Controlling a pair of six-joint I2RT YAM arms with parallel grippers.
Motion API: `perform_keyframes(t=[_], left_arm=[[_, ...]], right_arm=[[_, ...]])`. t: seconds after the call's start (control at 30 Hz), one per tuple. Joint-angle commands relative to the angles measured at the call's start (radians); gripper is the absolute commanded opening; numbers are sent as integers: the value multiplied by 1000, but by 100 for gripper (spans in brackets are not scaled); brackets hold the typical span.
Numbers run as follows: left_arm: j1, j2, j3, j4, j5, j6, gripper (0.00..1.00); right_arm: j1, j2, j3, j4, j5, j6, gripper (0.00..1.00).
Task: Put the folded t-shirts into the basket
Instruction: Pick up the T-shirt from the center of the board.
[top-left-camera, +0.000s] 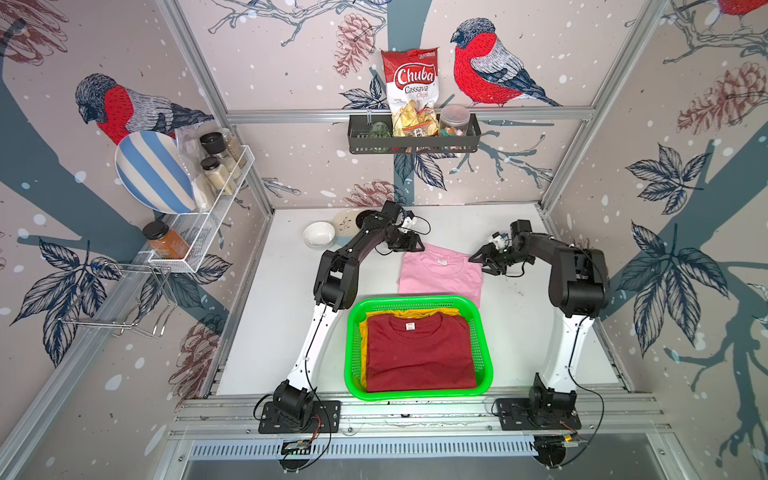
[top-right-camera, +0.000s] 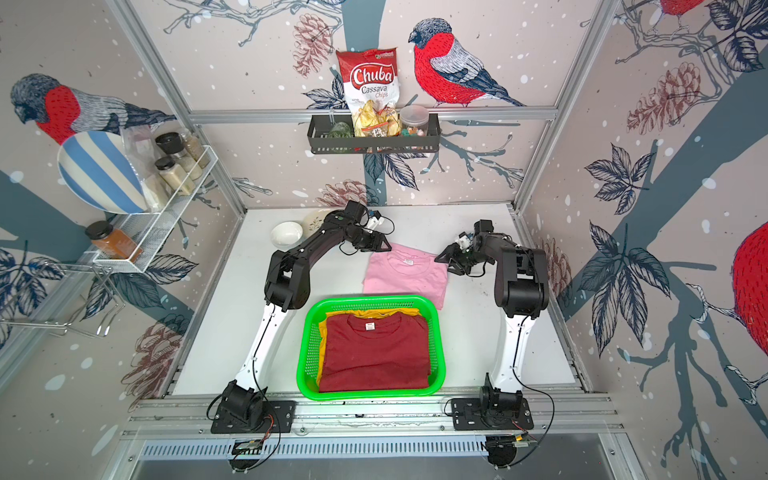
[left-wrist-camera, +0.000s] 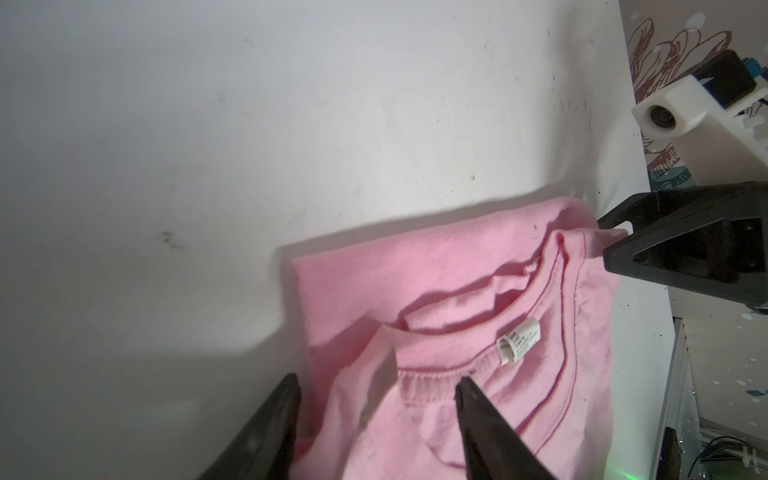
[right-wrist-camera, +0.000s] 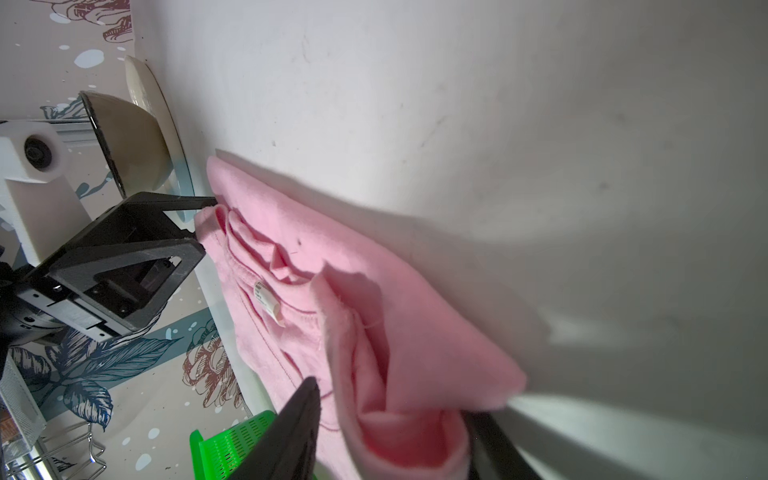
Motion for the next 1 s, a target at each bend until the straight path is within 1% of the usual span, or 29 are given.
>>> perform_keyframes(t=[0.0,0.1,0.23,0.3,0.37,0.43,0.47,0.63,0.73,0.97], left_arm=[[2,29,21,-98,-19,-13,56],[3,48,52,-115,-13,-8,52],[5,63,69,-122,1,-12,37],[9,67,71,-116,14,-17,26],[13,71,71,-112,24,-25,11],[14,73,72,-108,34,-25,2],[16,72,72,-104,41,-25,0],[29,34,72,-102,79,-45,0],[37,-28,33,-46,136,-91,0],[46,-158,-54,22,187,-131,0]], right_arm=[[8,17,-13,-24,143,0,45],[19,18,-15,-2,135,0,38],[21,10,-20,27,124,5,27],[23,4,-25,42,118,3,22],[28,-6,-30,55,111,0,14],[33,-20,-38,71,107,-3,10],[37,-31,-44,82,107,-3,8],[60,-105,-67,114,101,-23,2],[62,-171,-93,142,101,-19,1],[63,-310,-128,163,101,-11,0]])
